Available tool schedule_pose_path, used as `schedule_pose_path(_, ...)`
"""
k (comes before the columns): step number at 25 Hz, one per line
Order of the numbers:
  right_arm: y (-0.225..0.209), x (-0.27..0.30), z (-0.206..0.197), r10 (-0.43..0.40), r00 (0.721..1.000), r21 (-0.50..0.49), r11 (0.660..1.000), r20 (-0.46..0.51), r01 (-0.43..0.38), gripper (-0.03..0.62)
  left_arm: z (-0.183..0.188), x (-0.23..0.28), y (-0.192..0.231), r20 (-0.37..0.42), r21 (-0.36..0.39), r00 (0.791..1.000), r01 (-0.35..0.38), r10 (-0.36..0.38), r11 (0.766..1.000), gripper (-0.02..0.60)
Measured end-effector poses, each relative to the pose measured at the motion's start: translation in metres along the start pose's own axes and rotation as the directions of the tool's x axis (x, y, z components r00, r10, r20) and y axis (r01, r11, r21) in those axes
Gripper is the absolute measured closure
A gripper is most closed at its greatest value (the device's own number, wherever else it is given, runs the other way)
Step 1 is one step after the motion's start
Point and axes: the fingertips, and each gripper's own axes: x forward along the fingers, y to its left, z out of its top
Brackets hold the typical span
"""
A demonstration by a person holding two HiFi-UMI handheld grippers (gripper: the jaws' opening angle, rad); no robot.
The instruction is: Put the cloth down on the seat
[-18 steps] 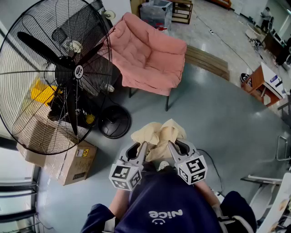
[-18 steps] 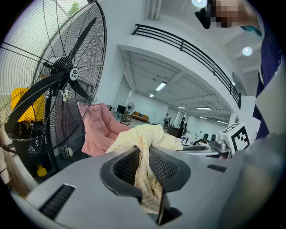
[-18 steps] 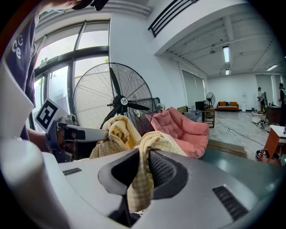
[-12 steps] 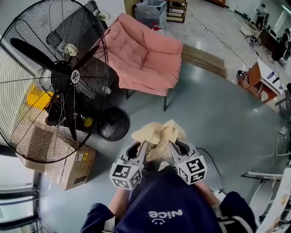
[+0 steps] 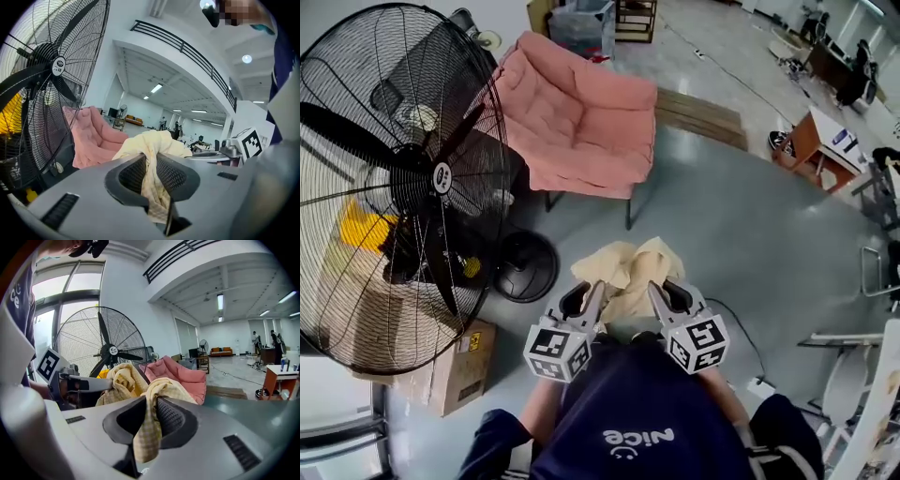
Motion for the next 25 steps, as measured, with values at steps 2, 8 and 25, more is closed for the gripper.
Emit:
schedule_pose_path(2, 0.002, 0.006, 0.002, -0.024, 1.000, 0.004, 1.000, 0.010, 0.023, 0.503, 0.002, 0.001, 0.006, -0.001, 0.008, 1.000, 0.016, -0.016, 1.000, 0.497)
schedule_pose_path(8, 0.011, 0.019, 0.010, -0.045, 0.996, 0.016, 0.999, 0.076, 0.044, 0.503, 0.011, 0.000, 0.028, 0.019, 0.027, 0.999, 0.040, -0.041, 0.999, 0.497)
schedule_pose_path(25, -0.049, 0.117, 0.057, 0.097, 0.993, -0.002, 0.995, 0.073, -0.098, 0.503, 0.047, 0.082, 0.081, 0.030, -0.003, 0.998, -0.058, 0.058, 0.998, 0.497)
